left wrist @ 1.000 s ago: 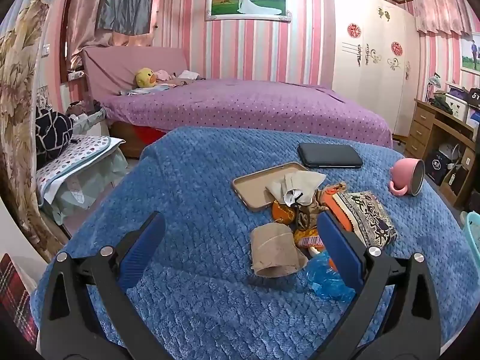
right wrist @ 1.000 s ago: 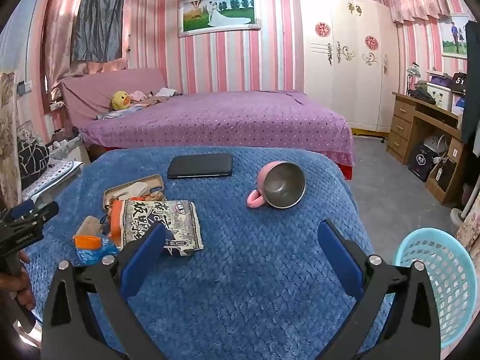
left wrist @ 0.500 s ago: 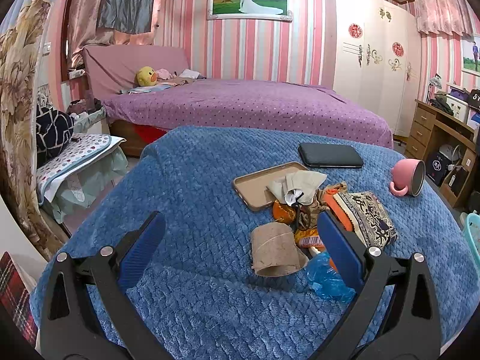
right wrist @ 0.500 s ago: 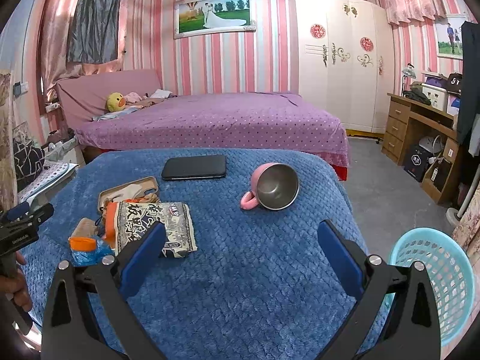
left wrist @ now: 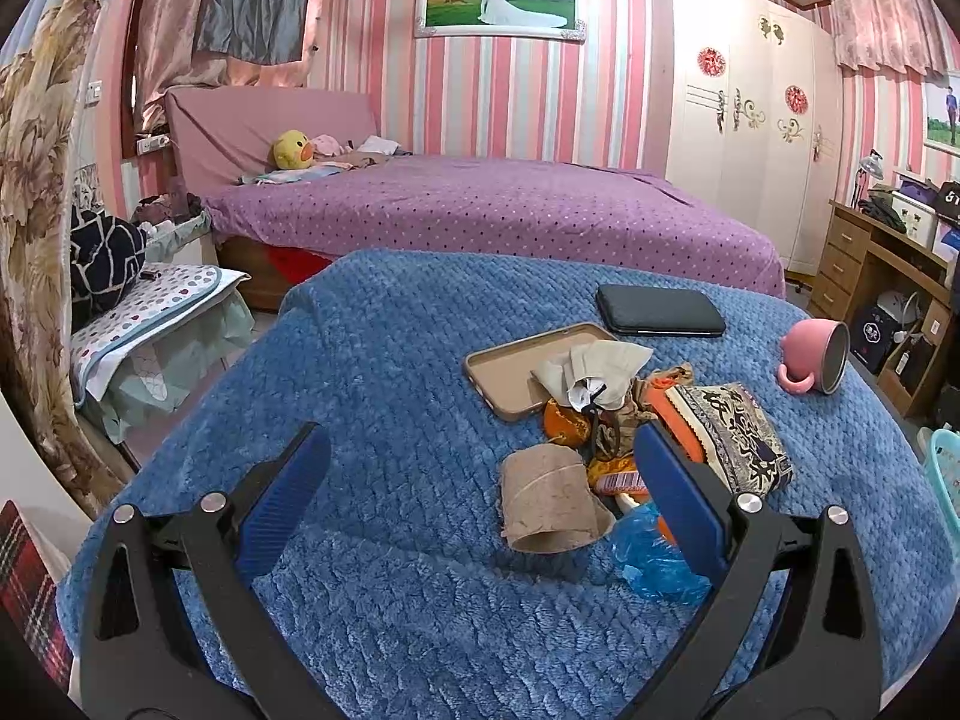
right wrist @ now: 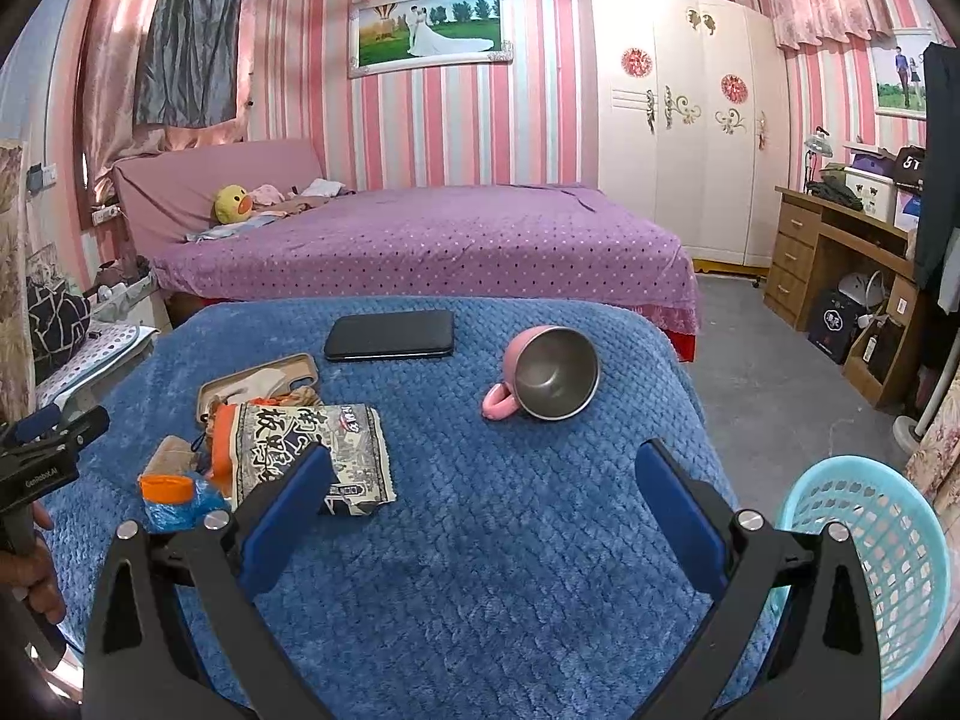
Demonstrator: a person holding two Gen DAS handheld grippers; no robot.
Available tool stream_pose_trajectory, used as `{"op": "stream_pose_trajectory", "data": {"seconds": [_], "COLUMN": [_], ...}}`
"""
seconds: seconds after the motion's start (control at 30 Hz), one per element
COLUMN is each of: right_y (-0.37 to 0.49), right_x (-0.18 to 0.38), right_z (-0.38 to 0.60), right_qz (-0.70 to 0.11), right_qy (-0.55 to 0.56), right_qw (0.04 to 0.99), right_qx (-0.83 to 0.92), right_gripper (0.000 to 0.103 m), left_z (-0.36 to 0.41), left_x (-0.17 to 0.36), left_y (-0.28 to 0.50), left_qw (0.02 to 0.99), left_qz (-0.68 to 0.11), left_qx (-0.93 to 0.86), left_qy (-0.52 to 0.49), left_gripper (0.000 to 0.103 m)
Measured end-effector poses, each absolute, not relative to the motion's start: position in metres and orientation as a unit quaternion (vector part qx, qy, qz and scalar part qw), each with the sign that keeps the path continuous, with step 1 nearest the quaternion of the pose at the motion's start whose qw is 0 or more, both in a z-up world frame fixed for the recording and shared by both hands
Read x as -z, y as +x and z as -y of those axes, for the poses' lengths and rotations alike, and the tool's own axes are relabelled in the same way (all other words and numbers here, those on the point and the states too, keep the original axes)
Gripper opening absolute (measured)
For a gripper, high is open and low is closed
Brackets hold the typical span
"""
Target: Collect trash
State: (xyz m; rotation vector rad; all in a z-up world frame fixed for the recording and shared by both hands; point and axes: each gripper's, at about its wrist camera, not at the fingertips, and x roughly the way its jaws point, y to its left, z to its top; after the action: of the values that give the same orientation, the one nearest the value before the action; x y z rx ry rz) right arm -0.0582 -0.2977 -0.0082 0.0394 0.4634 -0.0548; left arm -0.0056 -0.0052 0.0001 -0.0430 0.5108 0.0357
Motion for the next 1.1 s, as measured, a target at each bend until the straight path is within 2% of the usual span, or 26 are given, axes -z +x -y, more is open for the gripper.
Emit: {"op": "stream_pose_trajectory", "data": {"seconds": [1.1], "right_y": [-0.0575], "right_x": [0.0091], "right_z": [0.2957], "right_qz": [-0.233], "right_qy": [0.018], "right_qw": [0.972], "right_qx": [0.027], "right_gripper": [0.099], "left_z": [0.0052], "left_x": [-0.0059], "left_y": [-0.0049], "left_qw": [0.968], "left_qz": [-0.248], "left_qx": [-0.020], "left_qy": [-0.020], "left_gripper": [0.098]}}
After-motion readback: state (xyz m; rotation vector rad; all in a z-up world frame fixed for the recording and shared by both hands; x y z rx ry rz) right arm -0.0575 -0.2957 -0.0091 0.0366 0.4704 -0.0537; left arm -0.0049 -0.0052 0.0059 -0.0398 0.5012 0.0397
